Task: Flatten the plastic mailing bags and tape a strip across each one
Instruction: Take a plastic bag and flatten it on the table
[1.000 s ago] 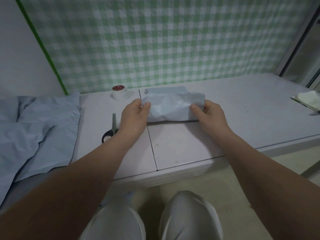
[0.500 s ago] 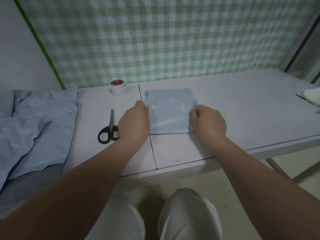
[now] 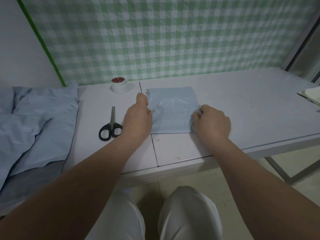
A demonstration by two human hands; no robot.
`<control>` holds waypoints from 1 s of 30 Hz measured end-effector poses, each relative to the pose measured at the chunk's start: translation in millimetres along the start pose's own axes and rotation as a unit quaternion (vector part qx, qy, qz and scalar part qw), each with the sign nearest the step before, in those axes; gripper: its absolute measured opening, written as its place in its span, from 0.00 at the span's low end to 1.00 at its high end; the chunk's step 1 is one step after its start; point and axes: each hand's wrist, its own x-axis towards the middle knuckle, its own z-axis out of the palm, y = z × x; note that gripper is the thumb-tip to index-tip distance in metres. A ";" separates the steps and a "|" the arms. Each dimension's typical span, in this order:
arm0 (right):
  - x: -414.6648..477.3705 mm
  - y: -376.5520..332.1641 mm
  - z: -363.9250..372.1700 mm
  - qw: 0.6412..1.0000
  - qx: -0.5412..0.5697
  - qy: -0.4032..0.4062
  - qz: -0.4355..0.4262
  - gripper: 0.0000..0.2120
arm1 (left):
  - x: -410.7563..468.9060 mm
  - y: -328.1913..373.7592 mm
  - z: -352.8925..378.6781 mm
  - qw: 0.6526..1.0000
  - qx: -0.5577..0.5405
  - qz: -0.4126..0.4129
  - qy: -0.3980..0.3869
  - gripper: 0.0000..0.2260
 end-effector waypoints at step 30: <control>-13.8 0.3 -14.9 0.994 0.065 -0.010 0.088 0.08 | -17.6 6.9 -29.1 0.971 0.135 -0.027 -0.195 0.11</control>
